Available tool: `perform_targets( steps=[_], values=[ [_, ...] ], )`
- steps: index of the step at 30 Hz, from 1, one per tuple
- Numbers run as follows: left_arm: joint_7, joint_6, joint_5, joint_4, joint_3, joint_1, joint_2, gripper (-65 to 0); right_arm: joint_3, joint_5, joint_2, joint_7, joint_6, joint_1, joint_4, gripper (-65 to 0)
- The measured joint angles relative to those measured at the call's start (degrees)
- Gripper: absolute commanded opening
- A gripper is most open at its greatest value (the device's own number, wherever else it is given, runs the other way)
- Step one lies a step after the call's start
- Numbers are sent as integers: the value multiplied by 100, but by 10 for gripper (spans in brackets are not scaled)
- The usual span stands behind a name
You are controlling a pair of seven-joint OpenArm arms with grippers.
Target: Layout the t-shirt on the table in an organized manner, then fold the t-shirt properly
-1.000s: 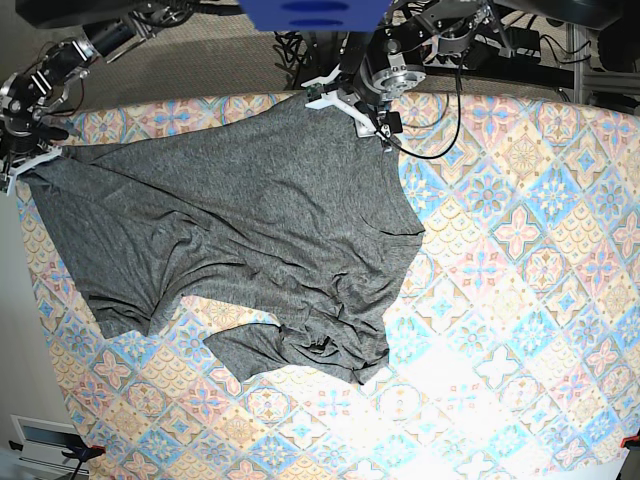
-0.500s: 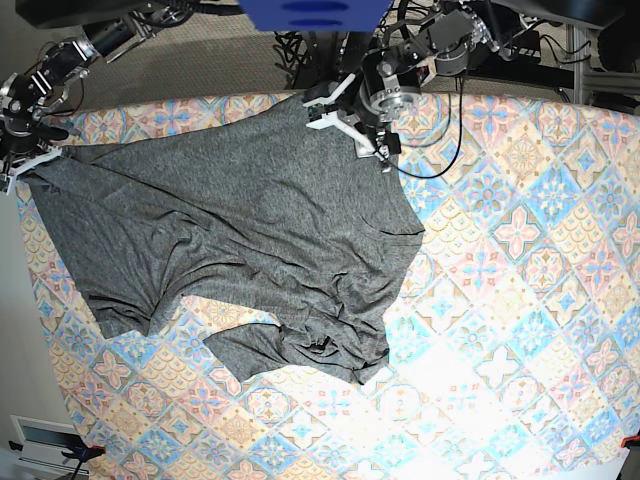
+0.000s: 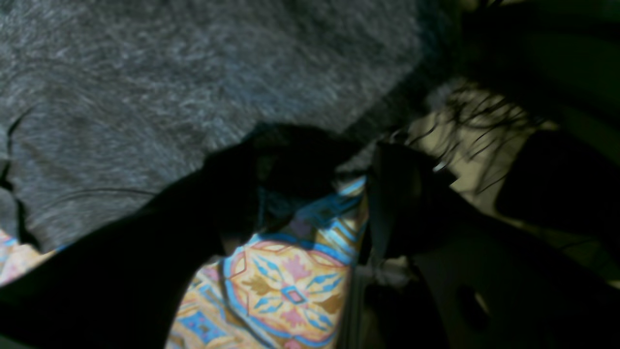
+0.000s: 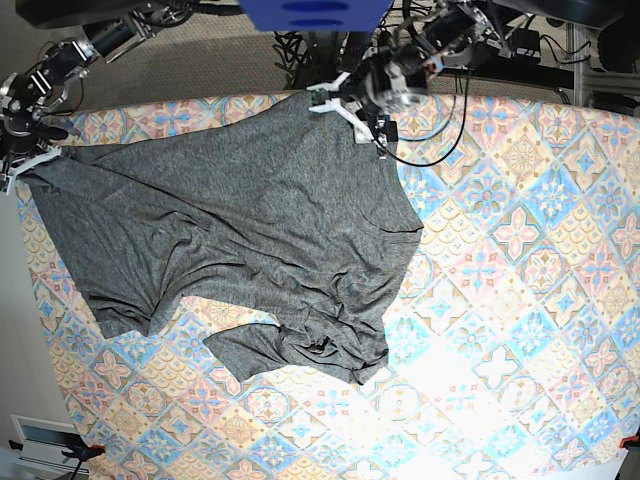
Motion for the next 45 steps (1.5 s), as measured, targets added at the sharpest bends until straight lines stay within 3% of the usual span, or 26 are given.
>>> perform_targets(
  steps=[6,8,11,13,16,24,28,33,36,45],
  values=[
    [-59,-334,-485,-11,-380,-138,0,-294,0,0,0,0,0,2,0,-627],
    [-131,-490,-728,-59,-494,-275,-13,-322,9,0,-4,0,0,2,0,-627],
    [-188,-890,-1064,-232,-612,-503,-17,-417,11,2,-2,0,2,2,0,-627],
    [-590,-1067,-1231,-577,-662,-789,85,-507,11,2,-2,0,2,13,9,-627],
    [-680,-1102,-1283,-977,-767,-1082,356,-622,17,2,-2,-2,0,17,15,-627],
    [-723,-1099,-1029,-1106,-791,-1137,479,-621,15,4,-2,26,2,31,9,-627],
    [-201,-658,-208,-136,-719,-577,479,-623,24,-2,-13,4,0,4,17,-627],
    [872,-730,221,1029,-800,-284,251,-623,-4,87,7,96,0,-42,87,-627],
    [802,-772,70,896,-785,-400,208,-623,-2,-83,-74,-105,-4,-114,74,-627],
    [737,-763,188,929,-769,-177,254,-622,11,-2,-160,20,0,-83,81,-628]
  ],
)
